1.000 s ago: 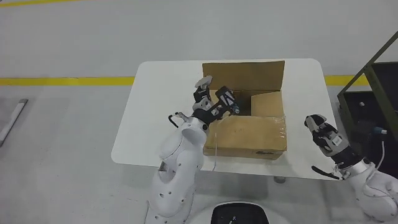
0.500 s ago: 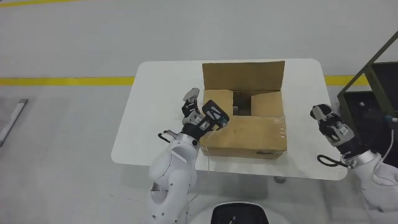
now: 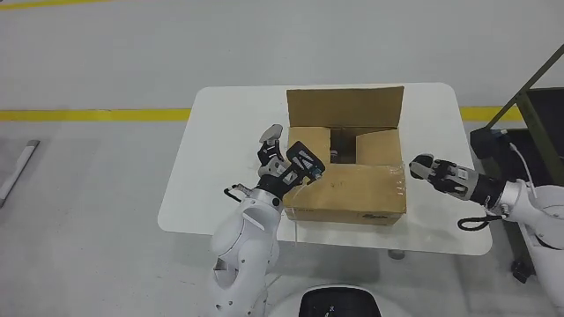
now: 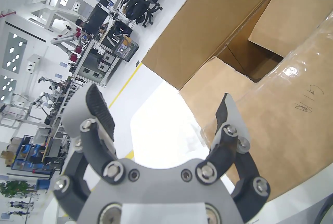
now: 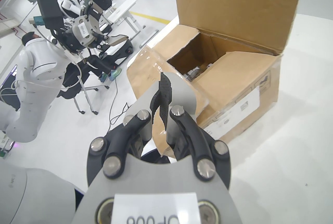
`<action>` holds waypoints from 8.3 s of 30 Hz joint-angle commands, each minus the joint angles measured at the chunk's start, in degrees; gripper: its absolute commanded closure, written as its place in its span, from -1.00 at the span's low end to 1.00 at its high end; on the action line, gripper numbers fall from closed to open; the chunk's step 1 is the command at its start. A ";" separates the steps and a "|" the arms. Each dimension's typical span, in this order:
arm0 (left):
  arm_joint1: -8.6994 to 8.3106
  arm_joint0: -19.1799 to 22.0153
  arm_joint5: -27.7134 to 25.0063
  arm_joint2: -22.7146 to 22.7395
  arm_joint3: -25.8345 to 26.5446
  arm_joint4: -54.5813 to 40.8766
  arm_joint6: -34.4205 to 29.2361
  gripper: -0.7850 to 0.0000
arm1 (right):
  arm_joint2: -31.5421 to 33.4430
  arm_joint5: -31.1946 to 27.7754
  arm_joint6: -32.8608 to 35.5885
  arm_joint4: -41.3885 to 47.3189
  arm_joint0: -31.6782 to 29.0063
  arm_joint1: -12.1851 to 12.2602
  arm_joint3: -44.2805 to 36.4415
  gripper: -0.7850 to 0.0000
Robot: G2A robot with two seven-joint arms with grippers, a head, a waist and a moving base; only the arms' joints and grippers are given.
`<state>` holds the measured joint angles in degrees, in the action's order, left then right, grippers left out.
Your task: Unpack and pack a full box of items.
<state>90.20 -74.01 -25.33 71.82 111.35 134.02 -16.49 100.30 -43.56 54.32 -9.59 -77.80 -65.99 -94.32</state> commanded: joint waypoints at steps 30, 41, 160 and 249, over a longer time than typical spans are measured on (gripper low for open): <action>0.00 0.00 0.00 0.00 0.00 0.00 0.00 -1.00 | -12.03 7.99 5.29 -5.12 16.37 1.53 17.62 0.30; 0.00 0.00 0.00 0.00 0.00 0.00 0.00 -1.00 | -12.69 5.16 11.57 0.78 15.57 3.08 16.27 0.21; -1.55 12.10 -3.38 -15.47 -16.59 -1.83 -14.14 -1.00 | -15.63 14.42 -47.47 -31.42 -9.29 16.63 -8.17 1.00; -2.42 7.79 12.54 2.05 -13.33 3.92 -22.82 -1.00 | -25.92 12.77 -40.59 -14.64 8.27 10.04 15.83 1.00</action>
<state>87.79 -66.02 -12.63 73.86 97.40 137.94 -39.42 74.61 -30.61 13.63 -24.27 -70.03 -55.87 -78.87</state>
